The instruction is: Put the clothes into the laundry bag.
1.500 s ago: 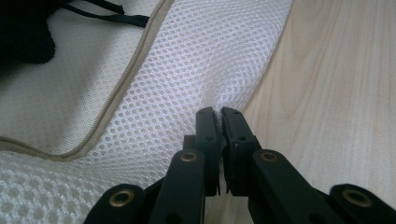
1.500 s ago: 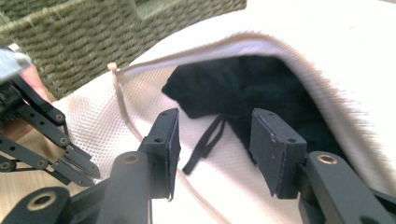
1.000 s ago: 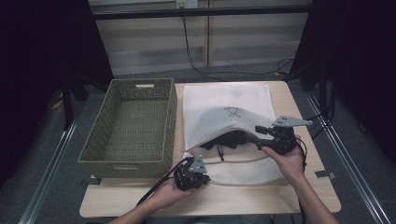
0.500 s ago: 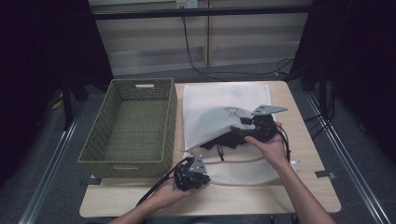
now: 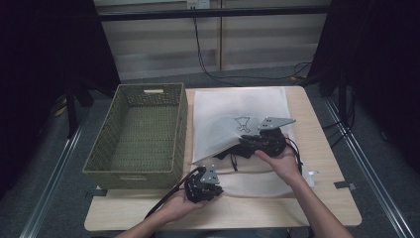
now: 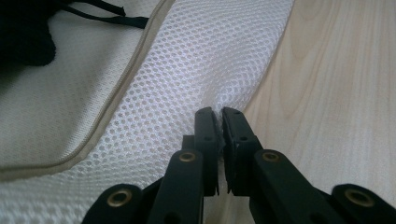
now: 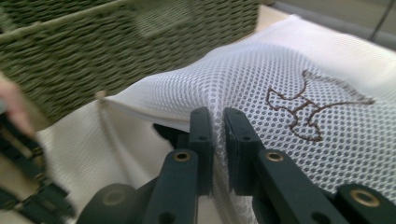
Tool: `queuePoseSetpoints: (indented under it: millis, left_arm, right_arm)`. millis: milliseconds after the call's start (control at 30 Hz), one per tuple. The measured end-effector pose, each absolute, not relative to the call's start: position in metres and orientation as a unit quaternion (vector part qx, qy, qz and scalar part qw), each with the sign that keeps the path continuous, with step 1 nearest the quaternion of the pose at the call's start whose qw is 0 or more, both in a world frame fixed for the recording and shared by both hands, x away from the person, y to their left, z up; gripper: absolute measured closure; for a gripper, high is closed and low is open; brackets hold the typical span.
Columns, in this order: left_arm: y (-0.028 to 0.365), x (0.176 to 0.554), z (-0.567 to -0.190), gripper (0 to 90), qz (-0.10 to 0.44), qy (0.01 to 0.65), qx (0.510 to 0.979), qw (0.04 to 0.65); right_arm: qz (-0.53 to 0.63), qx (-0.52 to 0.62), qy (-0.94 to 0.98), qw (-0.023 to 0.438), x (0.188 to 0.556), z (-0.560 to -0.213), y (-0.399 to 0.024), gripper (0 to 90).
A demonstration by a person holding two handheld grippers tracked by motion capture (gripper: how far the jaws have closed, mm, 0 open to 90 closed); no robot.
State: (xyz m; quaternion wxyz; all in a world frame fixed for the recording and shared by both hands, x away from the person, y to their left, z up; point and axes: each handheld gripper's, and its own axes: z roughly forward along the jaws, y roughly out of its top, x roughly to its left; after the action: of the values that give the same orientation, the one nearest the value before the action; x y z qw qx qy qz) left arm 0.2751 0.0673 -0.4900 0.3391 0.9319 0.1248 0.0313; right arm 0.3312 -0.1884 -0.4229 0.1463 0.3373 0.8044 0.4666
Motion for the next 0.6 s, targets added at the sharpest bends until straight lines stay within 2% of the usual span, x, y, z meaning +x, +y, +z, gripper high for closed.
queuePoseSetpoints:
  millis: [333, 600]
  left_arm:
    - [0.067, 0.276, -0.491, 85.6, 0.029, 0.126, 0.931, 0.342]
    - [0.067, 0.275, -0.491, 85.5, 0.031, 0.131, 0.929, 0.345]
  right_arm:
    - [0.445, 0.319, 0.832, 0.090, 0.313, -0.448, -0.182, 83.5]
    - [0.423, 0.328, 0.843, 0.055, 0.314, -0.474, -0.181, 82.2]
